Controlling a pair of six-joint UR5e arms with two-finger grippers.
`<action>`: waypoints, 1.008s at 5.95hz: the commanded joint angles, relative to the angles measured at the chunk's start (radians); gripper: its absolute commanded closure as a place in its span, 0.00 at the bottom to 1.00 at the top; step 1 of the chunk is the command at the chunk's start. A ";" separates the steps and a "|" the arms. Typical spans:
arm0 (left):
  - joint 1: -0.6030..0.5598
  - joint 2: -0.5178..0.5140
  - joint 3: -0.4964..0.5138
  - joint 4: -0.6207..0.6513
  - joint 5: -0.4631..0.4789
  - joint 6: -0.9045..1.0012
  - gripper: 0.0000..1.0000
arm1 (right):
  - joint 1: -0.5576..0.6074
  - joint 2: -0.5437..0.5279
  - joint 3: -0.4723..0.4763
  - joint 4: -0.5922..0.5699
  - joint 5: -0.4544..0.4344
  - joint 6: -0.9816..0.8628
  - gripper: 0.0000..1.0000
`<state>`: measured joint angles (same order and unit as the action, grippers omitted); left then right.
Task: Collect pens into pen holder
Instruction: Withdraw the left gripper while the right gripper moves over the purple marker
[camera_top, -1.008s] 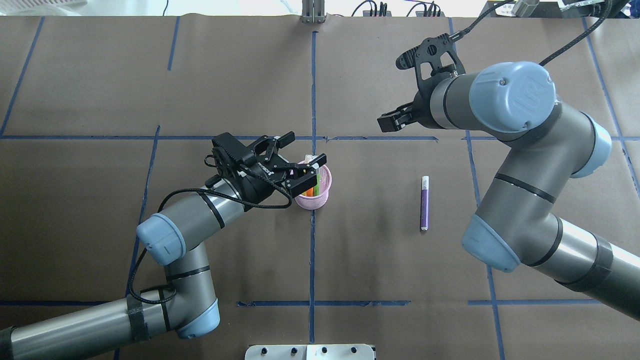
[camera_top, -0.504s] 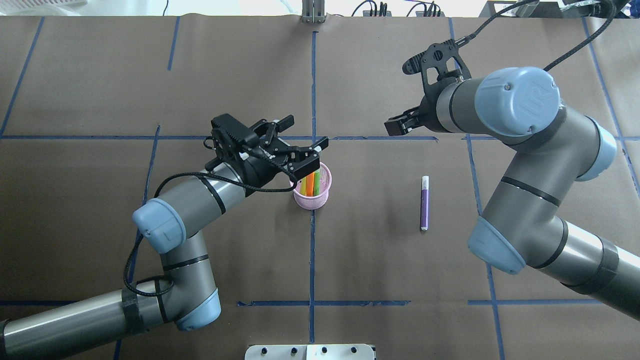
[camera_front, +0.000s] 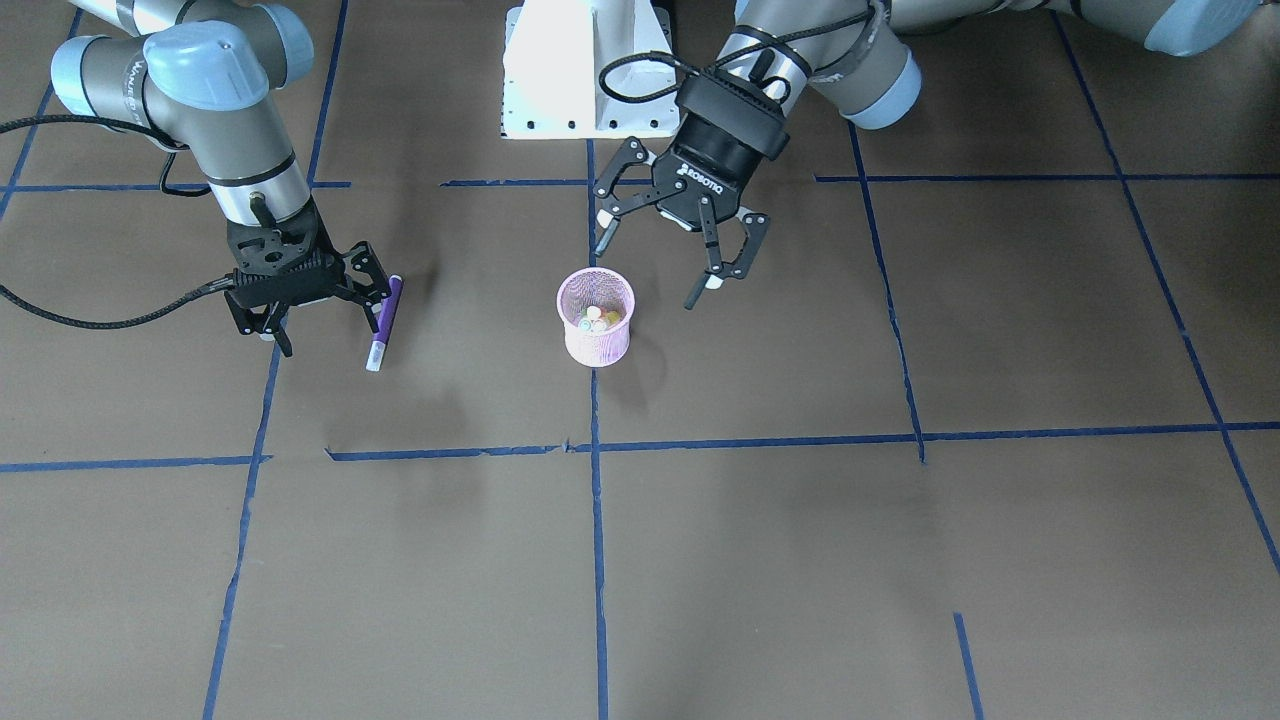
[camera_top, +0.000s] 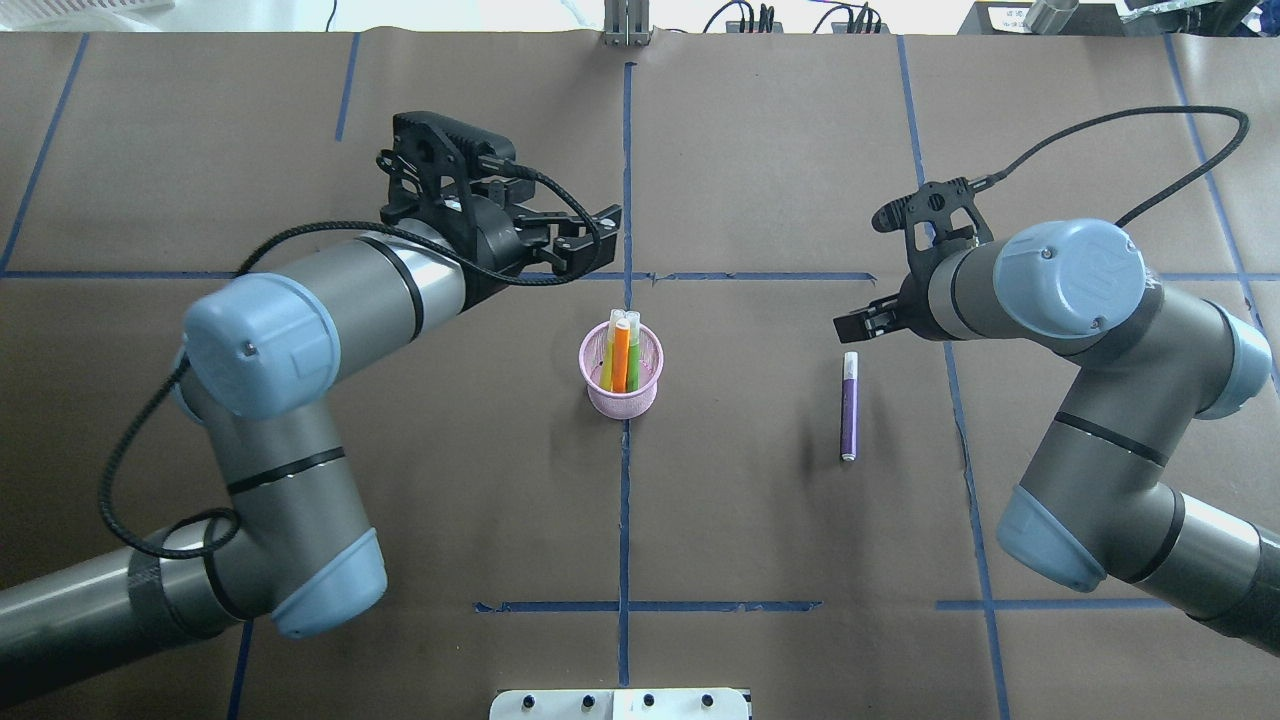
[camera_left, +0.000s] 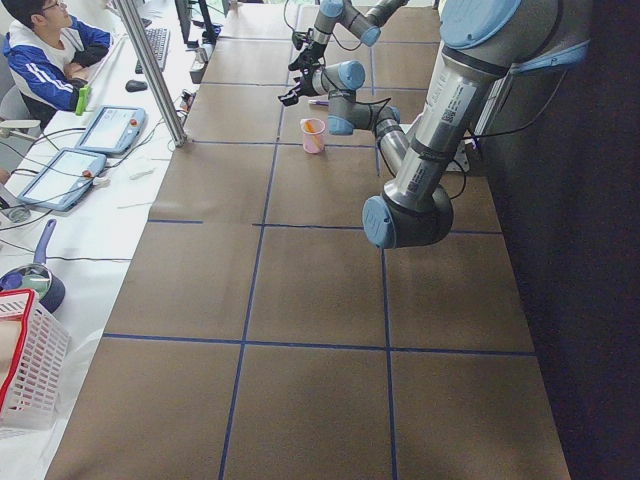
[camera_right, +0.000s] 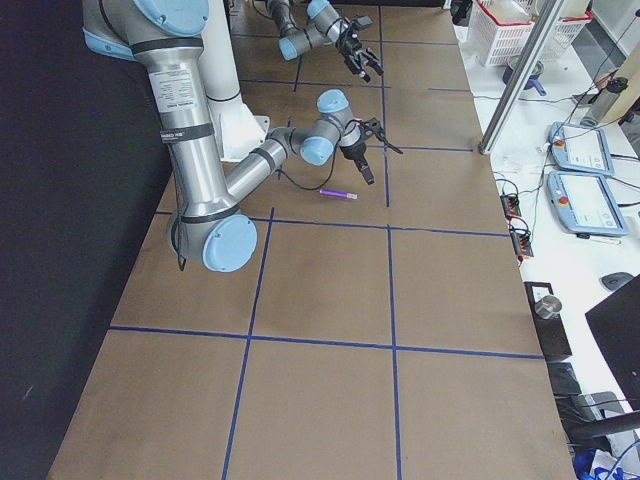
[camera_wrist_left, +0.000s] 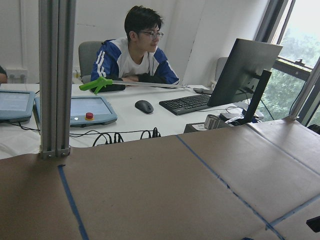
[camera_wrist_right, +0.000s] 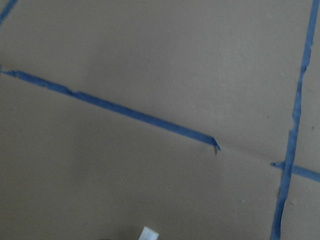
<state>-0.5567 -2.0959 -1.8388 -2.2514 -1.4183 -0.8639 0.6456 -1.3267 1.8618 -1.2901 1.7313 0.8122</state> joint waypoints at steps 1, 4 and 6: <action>-0.104 0.086 -0.077 0.151 -0.192 -0.010 0.00 | -0.017 -0.008 -0.041 -0.037 0.045 0.156 0.02; -0.144 0.140 -0.085 0.150 -0.264 0.002 0.00 | -0.061 0.087 -0.082 -0.037 0.098 0.237 0.02; -0.144 0.154 -0.085 0.144 -0.263 0.002 0.00 | -0.043 0.090 -0.124 -0.035 0.122 0.268 0.03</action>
<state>-0.7004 -1.9519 -1.9235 -2.1036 -1.6816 -0.8624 0.5960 -1.2407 1.7603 -1.3262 1.8446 1.0697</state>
